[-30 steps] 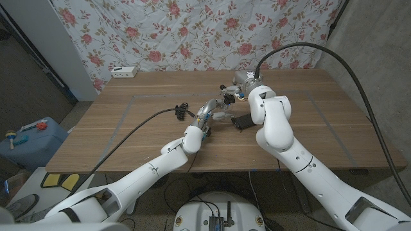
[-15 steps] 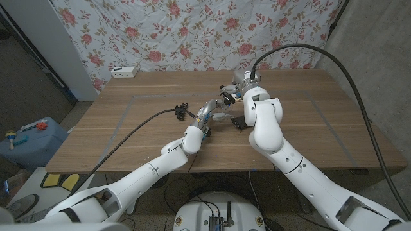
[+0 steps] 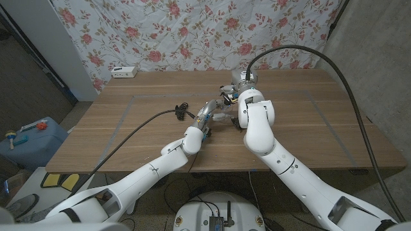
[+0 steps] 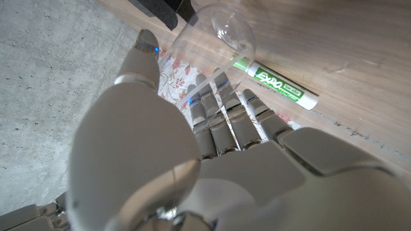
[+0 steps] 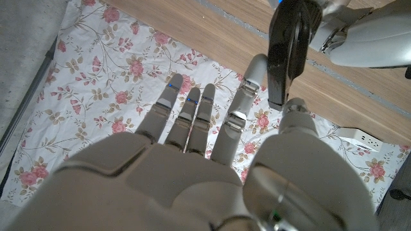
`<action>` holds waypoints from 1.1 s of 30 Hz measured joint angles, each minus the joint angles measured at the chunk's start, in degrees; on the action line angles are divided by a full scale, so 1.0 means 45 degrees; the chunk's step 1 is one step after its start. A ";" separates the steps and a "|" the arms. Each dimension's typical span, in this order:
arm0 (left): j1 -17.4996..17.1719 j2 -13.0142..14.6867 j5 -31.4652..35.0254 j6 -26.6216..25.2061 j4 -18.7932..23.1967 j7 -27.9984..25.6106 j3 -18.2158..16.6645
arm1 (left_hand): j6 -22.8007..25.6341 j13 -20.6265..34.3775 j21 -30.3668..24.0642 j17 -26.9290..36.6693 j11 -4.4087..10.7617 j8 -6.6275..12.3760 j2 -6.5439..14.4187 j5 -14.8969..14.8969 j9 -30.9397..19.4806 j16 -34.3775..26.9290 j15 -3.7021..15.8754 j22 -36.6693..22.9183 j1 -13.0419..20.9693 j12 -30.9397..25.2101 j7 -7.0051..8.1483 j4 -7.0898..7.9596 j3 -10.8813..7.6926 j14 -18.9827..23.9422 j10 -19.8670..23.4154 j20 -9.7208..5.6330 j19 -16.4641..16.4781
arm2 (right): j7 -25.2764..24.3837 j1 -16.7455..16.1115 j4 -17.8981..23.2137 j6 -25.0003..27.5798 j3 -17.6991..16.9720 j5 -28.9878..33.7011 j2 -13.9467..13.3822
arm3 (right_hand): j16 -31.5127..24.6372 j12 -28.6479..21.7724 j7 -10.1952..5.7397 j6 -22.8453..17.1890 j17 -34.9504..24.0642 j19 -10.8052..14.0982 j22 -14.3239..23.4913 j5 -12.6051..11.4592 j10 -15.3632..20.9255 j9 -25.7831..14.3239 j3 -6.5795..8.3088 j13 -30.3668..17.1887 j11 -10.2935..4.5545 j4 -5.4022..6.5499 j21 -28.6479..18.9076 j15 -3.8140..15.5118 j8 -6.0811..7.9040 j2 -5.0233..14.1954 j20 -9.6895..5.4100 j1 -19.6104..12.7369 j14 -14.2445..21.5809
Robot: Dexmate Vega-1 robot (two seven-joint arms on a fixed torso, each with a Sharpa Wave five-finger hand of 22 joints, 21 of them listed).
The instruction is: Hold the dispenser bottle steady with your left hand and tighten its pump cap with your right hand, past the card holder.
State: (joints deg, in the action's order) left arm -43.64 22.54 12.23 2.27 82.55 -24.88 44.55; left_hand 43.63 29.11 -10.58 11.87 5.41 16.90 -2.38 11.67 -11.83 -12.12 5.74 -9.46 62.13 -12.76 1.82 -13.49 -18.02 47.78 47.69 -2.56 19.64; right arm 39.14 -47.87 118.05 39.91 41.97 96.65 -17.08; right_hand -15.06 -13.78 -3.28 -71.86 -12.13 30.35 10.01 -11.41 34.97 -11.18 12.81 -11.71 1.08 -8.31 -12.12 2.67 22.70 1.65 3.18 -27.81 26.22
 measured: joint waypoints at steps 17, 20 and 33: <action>-0.0009 -0.0035 -0.0038 0.0091 -0.0074 -0.0013 0.0000 | 0.0000 0.0004 0.0000 -0.0070 -0.0004 -0.0046 0.0000 0.0000 -0.0070 -0.0052 -0.0002 0.0000 0.0000 0.0006 0.0000 0.0000 0.0000 -0.0048 -0.0044 0.0000 0.0000 | -0.0209 -0.0127 -0.0483 -0.0123 0.0019 0.0761 0.0491 | -0.0144 -0.0097 -0.0021 -0.1442 -0.0057 0.0516 -0.0002 0.0000 0.0858 0.0119 0.0245 -0.0002 -0.0308 -0.0141 -0.0074 0.0040 0.0430 0.0276 -0.0153 -0.0600 0.0640; -0.0010 -0.0043 -0.0047 0.0105 -0.0091 -0.0013 0.0000 | 0.0000 0.0059 0.0000 -0.0068 -0.0007 -0.0047 0.0000 0.0000 -0.0070 -0.0050 0.0015 0.0000 0.0000 0.0009 0.0000 0.0000 0.0000 -0.0069 -0.0048 0.0000 0.0000 | -0.0295 -0.0148 -0.0553 -0.0118 0.0020 0.0833 0.0564 | -0.0242 -0.0130 0.0050 -0.1654 -0.0062 0.0635 -0.0002 0.0063 0.1018 0.0162 0.0268 0.0030 -0.0375 -0.0164 -0.0100 0.0040 0.0554 0.0322 -0.0182 -0.0650 0.0769; 0.0029 -0.0090 -0.0106 0.0225 -0.0209 -0.0005 0.0002 | 0.0000 0.0058 0.0000 -0.0098 0.0026 -0.0031 -0.0001 0.0000 -0.0069 -0.0042 -0.0002 0.0000 0.0000 0.0049 0.0000 0.0000 0.0000 -0.0089 -0.0018 0.0000 0.0000 | -0.0345 -0.0193 -0.0951 0.0151 0.0013 0.1238 0.1044 | -0.0378 -0.0144 0.0088 -0.1872 -0.0121 0.0773 -0.0003 0.0094 0.1448 0.0127 0.0407 0.0060 -0.0583 -0.0086 -0.0100 0.0021 0.0973 0.0582 -0.0319 -0.1028 0.1065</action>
State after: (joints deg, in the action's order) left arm -43.50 22.13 11.76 3.28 81.61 -24.90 44.56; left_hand 43.63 29.37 -10.59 11.43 5.53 16.76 -2.38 11.66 -12.14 -12.31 5.72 -9.46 62.13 -12.54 1.82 -13.49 -18.02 47.37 47.61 -2.56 19.64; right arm 37.59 -48.73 113.77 40.59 42.03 102.23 -12.38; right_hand -16.76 -14.42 -2.88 -80.28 -12.67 33.83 10.00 -10.98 41.49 -10.61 14.64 -11.44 -1.55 -8.70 -12.57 2.77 27.08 4.27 1.75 -32.43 31.02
